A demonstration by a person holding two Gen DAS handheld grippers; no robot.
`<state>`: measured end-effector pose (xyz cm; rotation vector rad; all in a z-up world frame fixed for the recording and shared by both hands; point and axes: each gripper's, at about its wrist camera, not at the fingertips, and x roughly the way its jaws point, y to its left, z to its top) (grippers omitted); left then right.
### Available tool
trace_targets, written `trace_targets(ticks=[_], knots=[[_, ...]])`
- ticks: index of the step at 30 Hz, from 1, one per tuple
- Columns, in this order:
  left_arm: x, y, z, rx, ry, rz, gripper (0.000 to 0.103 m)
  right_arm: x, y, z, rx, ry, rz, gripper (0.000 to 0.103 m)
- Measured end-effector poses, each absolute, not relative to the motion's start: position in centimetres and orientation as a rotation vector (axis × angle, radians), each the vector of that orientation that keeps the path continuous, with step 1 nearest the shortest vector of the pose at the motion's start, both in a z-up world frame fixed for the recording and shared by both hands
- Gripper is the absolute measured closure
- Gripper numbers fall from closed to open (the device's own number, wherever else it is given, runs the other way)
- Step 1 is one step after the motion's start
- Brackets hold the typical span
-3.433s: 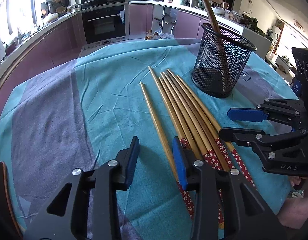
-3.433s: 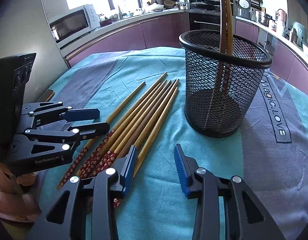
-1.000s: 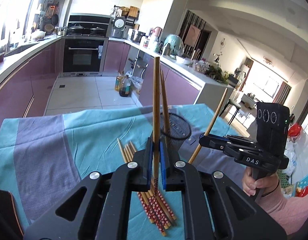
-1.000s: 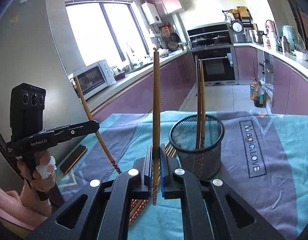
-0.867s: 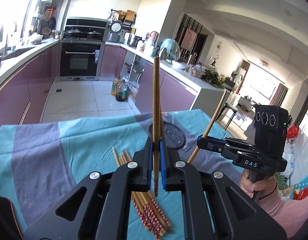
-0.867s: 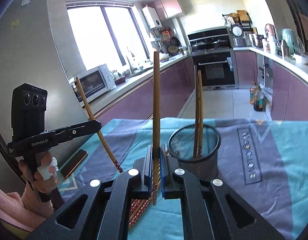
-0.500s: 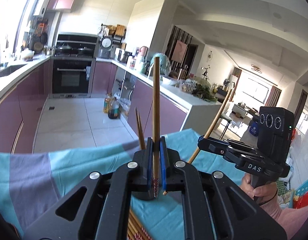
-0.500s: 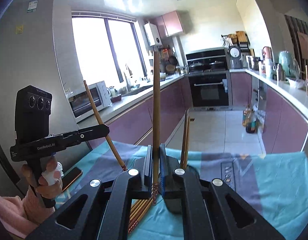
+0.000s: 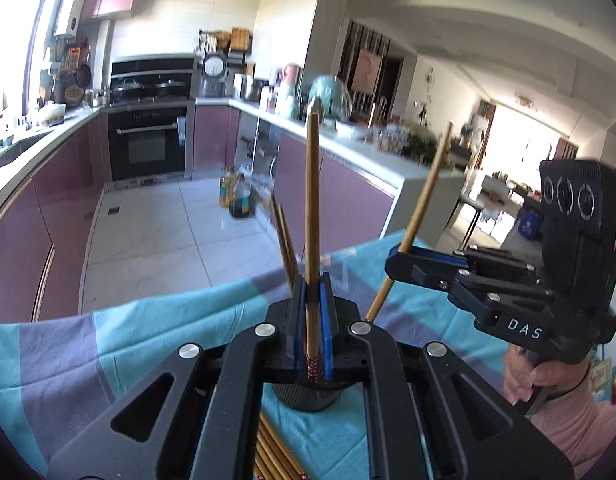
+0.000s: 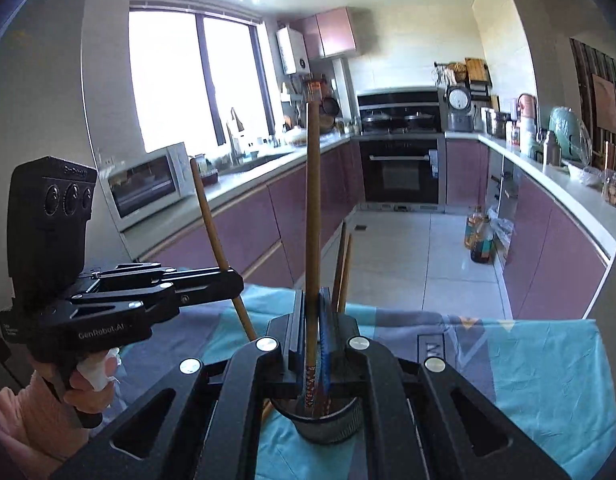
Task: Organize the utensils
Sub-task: 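Raise the left tool's chopstick over the mesh cup while the right tool carries its chopstick there, then open the left tool to drop its chopstick into the cup while the right tool releases its chopstick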
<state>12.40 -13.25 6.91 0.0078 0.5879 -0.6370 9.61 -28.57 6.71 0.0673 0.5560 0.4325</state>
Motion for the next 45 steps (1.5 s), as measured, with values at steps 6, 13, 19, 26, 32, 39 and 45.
trace_targets(ticks=[6,13,19,26,32,39,45], knots=[[13.9,-14.1,3.3,0.044,0.695,-0.645,0.096,11.1,-27.8,4.7,0.040,0.662,0.432,0.097],[16.3,-14.3,1.2,0.031,0.740,-0.639,0.095,12.5,-27.2,2.6,0.029,0.743,0.425,0.097],[18.0,-14.9,0.4,0.022,0.762,-0.624,0.095,13.5,-27.4,2.1,0.058,0.752,0.410,0.097],[18.9,-14.2,-0.5,-0.007,0.777,-0.605,0.092,13.3,-27.8,1.5,0.092,0.748,0.398,0.093],[16.8,-12.2,0.1,-0.022,0.697,-0.533,0.071,11.6,-27.8,2.2,0.097,0.696,0.421,0.081],[13.2,-8.8,0.8,-0.021,0.594,-0.430,0.059,7.9,-26.8,3.0,0.081,0.634,0.495,0.070],[10.7,-5.5,-0.2,-0.035,0.583,-0.360,0.048,5.4,-24.4,1.0,0.066,0.678,0.547,0.065]])
